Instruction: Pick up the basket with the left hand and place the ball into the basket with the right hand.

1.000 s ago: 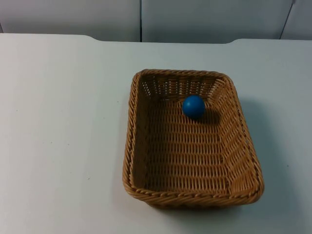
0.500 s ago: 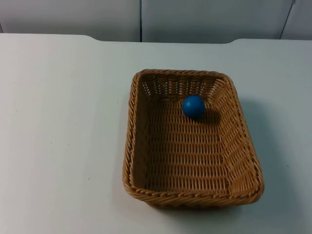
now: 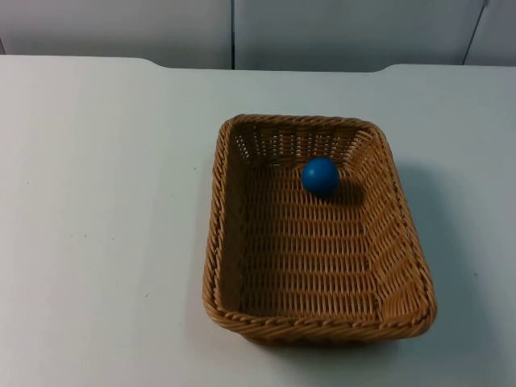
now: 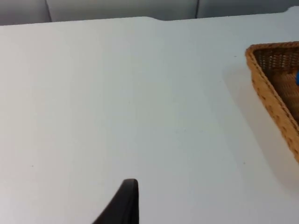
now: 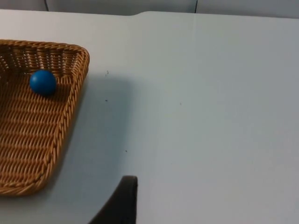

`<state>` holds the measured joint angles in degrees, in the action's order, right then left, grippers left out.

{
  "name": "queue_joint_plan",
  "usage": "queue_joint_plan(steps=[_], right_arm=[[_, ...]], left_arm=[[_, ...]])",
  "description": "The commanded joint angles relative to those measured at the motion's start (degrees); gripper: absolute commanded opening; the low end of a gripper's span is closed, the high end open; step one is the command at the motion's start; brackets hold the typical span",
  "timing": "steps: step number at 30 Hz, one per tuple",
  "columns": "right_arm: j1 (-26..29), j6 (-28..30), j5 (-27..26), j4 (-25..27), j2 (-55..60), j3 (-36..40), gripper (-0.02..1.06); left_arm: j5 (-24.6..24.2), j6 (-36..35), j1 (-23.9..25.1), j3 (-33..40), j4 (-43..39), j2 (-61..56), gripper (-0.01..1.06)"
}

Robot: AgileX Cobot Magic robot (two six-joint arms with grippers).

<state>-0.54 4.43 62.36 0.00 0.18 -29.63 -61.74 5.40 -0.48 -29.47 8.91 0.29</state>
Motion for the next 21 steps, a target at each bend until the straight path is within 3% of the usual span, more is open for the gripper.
queue_joint_plan(steps=[1, 5, 21], right_arm=[[0.4, 0.0, -0.7, 0.0, -0.2, 0.4, 1.05], [0.4, 0.0, -0.7, 0.0, -0.2, 0.4, 1.05], [0.4, 0.0, -0.7, 0.0, -0.2, 0.4, 1.05]], left_arm=[[0.1, -0.4, 2.9, 0.2, 0.1, -0.3, 1.05], [0.1, -0.4, 4.9, 0.2, 0.1, -0.3, 1.05], [0.1, 0.4, 4.9, 0.2, -0.6, -0.3, 1.05]])
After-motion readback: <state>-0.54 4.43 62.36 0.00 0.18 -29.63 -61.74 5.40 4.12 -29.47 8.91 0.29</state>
